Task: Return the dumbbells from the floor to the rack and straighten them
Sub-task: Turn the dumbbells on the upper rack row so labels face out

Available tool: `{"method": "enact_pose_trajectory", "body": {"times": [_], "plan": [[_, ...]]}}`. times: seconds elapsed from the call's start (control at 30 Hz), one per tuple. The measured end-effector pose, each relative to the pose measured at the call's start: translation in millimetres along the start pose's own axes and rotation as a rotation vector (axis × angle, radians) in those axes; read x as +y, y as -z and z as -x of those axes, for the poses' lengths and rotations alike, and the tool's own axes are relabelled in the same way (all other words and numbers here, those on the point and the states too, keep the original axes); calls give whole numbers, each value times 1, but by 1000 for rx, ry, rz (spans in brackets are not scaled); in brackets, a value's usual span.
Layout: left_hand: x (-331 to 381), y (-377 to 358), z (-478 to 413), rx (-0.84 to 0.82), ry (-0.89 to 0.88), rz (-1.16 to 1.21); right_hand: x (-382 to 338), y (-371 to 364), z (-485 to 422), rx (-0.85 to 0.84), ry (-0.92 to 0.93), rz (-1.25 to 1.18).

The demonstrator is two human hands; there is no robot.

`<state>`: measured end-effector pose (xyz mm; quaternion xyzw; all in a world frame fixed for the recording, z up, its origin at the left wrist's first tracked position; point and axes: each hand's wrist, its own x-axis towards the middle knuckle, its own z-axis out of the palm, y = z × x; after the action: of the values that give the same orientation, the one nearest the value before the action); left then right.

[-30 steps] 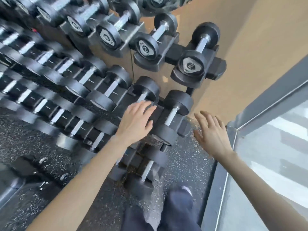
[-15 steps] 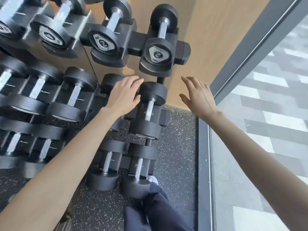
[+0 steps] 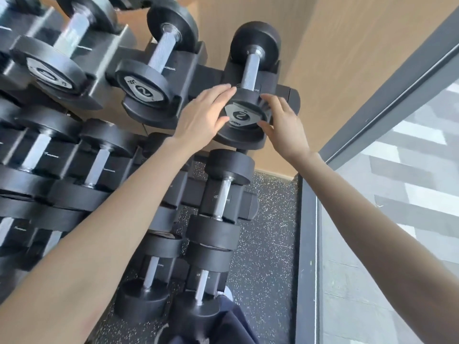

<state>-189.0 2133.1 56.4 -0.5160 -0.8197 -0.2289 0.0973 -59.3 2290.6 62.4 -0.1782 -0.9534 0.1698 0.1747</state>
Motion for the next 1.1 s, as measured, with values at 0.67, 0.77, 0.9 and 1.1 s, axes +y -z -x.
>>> {"method": "enact_pose_trajectory", "body": {"times": [0.67,0.77,0.9,1.1], "plan": [[-38,-36,-10,64,322,481,-11,3,-36,-37,-8,-1],[-33,-22,-24,-41,209,326,0,-12,-21,-54,-157,-194],[-3,-17,-30,0,34,350,7,-22,-14,-51,-244,-267],[-15,-21,-20,129,196,497,1,0,-31,-159,-42,175]]}}
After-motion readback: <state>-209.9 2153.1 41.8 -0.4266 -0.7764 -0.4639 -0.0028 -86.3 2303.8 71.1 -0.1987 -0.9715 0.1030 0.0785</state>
